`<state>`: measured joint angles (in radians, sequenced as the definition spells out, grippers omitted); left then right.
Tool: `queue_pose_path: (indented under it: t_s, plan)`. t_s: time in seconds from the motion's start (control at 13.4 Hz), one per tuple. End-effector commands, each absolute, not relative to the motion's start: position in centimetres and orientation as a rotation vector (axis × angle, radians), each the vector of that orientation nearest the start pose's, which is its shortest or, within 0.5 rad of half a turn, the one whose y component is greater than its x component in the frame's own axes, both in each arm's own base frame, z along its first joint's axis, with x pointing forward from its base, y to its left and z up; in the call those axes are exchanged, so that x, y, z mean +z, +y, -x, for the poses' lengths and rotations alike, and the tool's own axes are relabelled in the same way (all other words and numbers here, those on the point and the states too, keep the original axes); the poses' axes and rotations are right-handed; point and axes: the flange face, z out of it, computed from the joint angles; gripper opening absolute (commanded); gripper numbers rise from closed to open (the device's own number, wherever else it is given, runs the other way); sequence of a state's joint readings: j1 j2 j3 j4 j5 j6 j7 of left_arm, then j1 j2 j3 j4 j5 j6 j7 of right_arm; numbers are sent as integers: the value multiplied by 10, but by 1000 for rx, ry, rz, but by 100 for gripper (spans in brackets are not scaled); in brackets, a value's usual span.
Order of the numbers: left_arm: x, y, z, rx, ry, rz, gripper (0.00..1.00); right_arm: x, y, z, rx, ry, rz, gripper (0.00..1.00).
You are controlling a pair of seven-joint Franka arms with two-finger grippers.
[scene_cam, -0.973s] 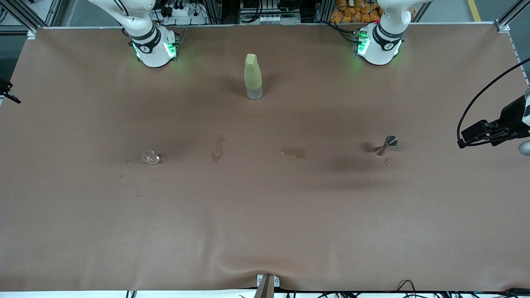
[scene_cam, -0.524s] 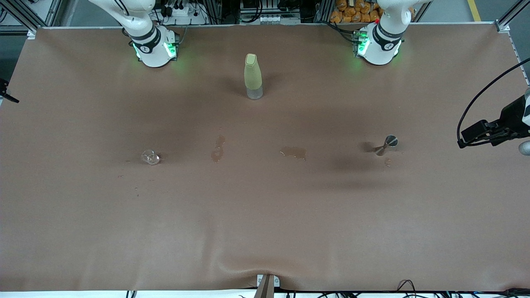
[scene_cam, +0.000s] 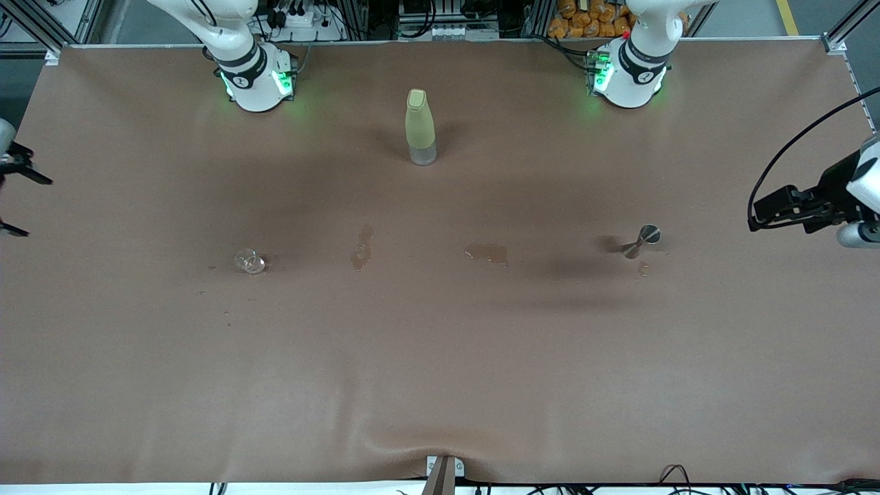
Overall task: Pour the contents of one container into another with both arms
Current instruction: 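Reach the right gripper to the beaker while the left gripper reaches the jigger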
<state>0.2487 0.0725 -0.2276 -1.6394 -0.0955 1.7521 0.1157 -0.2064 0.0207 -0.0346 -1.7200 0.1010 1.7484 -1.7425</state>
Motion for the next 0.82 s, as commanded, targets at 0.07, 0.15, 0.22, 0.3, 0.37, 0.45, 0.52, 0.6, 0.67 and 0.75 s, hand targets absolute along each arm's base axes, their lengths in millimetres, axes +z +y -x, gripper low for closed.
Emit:
queue_pose_path:
  t_s: [0.07,0.15,0.22,0.3,0.37,0.45,0.52,0.6,0.67,0.75]
  plan:
    - [545,25,-596,-66,327,3394,100,513,-129,-549,-253,-2103,2222,100]
    - [534,37,-599,-67,410,3405,100,497,-133,-547,-306,-2088,2209,100]
    - [521,41,-603,-58,500,3422,100,481,-136,-544,-361,-2081,2191,100]
    - [508,54,-606,-55,539,3446,100,467,-137,-543,-401,-2081,2173,100]
    - [492,68,-610,-55,590,3470,100,453,-141,-541,-438,-2069,2159,100]
    - [479,76,-613,-68,695,3484,100,438,-145,-540,-488,-2050,2132,100]
    - [461,90,-615,-80,804,3491,100,422,-146,-540,-535,-2040,2092,100]
    - [441,103,-617,-107,916,3502,100,407,-152,-541,-575,-2023,2067,100]
    - [423,117,-617,-141,990,3525,100,392,-157,-542,-607,-2013,2037,100]
    - [411,124,-617,-160,1058,3530,100,377,-159,-544,-651,-2001,2003,100]
